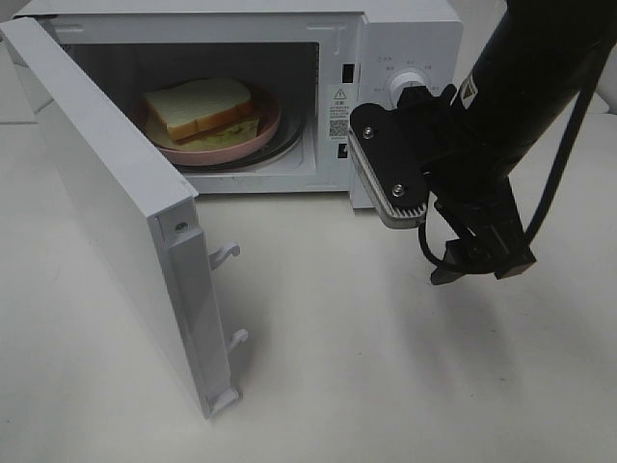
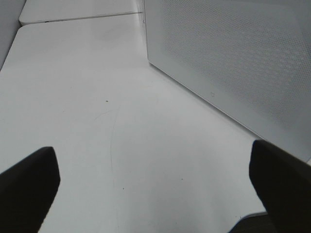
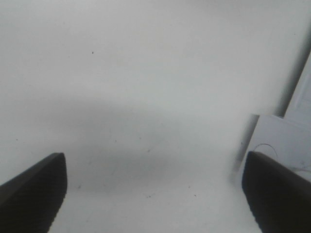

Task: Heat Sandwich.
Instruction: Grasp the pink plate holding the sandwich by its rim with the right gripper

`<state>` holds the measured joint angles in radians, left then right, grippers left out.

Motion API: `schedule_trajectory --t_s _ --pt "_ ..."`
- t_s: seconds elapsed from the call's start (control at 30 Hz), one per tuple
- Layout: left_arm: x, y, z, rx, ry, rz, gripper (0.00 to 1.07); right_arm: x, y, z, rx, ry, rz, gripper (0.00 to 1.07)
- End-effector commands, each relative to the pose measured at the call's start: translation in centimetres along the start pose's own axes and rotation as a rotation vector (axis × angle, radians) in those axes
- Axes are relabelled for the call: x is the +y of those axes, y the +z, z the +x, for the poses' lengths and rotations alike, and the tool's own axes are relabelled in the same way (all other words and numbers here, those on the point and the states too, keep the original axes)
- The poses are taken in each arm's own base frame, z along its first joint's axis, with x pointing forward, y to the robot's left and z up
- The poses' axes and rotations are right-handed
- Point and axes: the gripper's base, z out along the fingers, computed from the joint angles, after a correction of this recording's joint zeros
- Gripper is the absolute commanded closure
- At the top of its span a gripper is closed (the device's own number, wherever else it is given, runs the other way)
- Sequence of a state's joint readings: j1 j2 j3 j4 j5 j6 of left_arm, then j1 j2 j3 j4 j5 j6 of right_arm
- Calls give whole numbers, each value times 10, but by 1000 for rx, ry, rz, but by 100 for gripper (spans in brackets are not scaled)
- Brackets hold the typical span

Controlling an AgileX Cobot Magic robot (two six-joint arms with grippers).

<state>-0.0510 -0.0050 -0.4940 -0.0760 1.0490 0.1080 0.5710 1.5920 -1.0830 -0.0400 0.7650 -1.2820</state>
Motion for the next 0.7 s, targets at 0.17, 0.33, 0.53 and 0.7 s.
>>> schedule_trajectory --t_s 0.17,0.33,0.53,0.7 --pt "-1 -2 0 -26 -13 3 7 -21 -3 -14 17 -78 85 15" --pt "-1 -2 0 -26 -13 3 7 -37 3 -20 4 -108 125 16" --pt "-1 -2 0 -26 -13 3 7 -57 12 -27 -13 -155 193 17" --pt "-1 -2 0 -26 -13 3 7 -66 16 -30 -20 -187 226 18"
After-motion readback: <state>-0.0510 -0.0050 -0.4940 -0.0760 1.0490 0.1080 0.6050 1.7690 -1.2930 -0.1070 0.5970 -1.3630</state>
